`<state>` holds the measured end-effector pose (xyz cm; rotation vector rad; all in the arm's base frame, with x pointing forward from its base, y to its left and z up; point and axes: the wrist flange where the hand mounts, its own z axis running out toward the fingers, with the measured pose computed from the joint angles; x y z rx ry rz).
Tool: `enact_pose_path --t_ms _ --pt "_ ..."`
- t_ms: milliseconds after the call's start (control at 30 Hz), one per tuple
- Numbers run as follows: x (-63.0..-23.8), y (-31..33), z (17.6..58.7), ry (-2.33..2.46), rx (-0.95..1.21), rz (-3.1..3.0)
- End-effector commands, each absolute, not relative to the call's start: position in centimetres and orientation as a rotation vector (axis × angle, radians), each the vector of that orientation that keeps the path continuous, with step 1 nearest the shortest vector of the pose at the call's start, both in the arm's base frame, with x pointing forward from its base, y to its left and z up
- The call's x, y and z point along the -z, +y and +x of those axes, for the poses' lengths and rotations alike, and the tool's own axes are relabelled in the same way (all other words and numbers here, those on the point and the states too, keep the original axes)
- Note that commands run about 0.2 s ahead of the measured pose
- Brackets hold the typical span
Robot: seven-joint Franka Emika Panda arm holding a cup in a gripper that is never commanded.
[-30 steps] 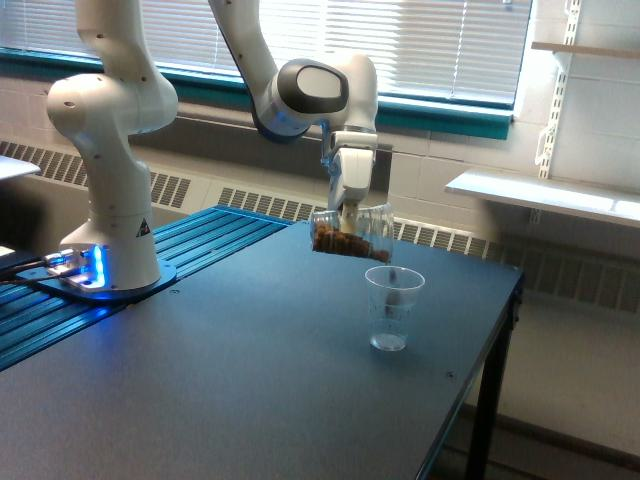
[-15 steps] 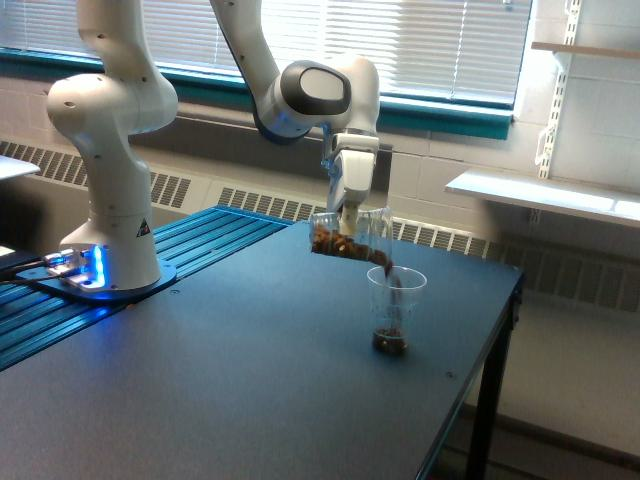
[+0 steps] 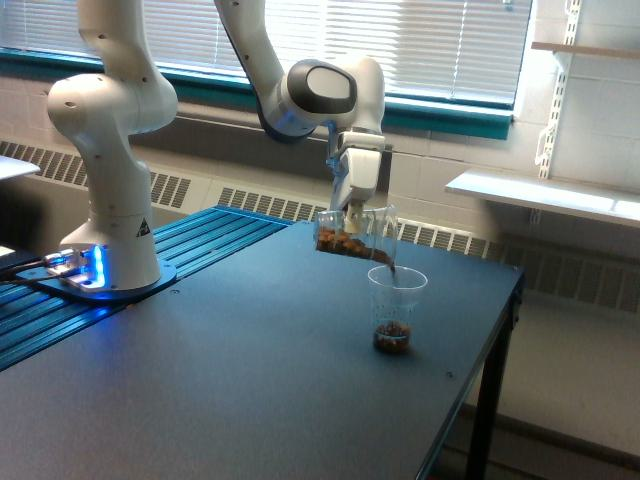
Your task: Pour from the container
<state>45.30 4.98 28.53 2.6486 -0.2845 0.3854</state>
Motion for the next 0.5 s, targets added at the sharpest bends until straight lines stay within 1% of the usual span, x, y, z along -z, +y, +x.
enact_pose_path --t_ms 33,500 --pt "-28.73 5.56 45.63 -0.249 -0.381 2.629" --pt "-28.90 5.71 45.98 -0.227 -0.358 2.598"
